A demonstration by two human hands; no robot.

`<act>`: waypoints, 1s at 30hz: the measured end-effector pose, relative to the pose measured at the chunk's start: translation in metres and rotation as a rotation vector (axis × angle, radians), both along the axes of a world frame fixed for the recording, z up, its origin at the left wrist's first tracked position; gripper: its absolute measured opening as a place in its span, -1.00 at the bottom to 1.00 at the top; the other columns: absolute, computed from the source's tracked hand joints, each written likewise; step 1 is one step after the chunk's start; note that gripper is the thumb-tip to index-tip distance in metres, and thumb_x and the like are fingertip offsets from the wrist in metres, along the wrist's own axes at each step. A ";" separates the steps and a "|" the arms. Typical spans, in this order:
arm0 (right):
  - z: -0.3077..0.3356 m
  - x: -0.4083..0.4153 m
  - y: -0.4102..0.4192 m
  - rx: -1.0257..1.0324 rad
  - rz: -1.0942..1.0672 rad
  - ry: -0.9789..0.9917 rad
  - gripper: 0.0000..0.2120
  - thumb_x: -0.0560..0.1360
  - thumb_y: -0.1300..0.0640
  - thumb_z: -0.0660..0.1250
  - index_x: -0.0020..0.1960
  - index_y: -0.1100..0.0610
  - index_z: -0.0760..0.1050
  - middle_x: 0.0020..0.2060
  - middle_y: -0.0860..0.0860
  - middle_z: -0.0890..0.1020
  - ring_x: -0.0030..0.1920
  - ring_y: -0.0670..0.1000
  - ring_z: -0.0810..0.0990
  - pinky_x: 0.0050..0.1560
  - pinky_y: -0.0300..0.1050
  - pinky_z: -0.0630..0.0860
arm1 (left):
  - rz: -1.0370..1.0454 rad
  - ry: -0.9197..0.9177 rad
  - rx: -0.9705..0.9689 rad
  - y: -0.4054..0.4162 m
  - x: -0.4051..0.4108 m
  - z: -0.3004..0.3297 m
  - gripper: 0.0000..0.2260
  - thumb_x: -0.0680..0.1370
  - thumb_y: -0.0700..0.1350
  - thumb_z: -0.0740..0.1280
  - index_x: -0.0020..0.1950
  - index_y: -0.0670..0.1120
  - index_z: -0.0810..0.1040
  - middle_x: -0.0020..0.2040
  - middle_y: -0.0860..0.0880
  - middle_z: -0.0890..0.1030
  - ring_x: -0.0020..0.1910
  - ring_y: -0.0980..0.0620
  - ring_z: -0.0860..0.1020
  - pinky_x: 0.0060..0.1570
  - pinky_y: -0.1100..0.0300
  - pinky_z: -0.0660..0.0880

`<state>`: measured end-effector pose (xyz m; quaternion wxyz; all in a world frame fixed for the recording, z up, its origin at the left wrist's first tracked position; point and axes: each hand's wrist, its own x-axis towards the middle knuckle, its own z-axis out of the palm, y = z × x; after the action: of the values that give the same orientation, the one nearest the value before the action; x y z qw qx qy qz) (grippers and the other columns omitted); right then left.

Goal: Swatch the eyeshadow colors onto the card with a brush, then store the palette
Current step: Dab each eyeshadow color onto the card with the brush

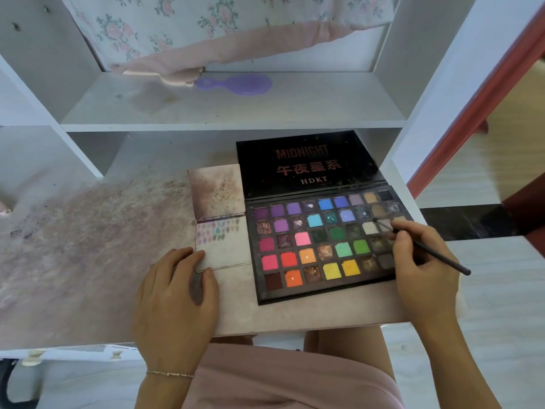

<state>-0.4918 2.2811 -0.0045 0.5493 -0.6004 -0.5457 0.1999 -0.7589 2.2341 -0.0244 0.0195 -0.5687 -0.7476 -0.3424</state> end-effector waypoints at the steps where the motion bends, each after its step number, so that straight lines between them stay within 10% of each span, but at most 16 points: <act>1: 0.000 0.000 0.000 -0.001 -0.014 0.023 -0.81 0.53 0.26 0.20 -0.02 -0.01 0.48 -0.12 -0.15 0.58 -0.06 -0.28 0.57 -0.28 -0.49 0.49 | 0.000 0.001 0.004 0.000 0.000 0.000 -0.63 0.45 0.04 0.14 0.05 -0.13 0.60 0.08 -0.09 0.60 0.06 -0.13 0.55 0.06 -0.10 0.50; 30: 0.001 -0.004 0.002 -0.119 -0.034 -0.104 -0.88 0.49 0.28 0.23 -0.11 0.08 0.46 -0.27 -0.02 0.53 -0.22 -0.12 0.53 -0.30 -0.32 0.41 | 0.010 0.014 0.003 0.000 0.001 0.002 -0.62 0.45 0.04 0.13 0.04 -0.14 0.61 0.07 -0.10 0.60 0.06 -0.14 0.54 0.06 -0.10 0.48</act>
<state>-0.4958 2.2836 -0.0034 0.4868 -0.6508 -0.5504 0.1910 -0.7577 2.2342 -0.0228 0.0272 -0.5674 -0.7498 -0.3393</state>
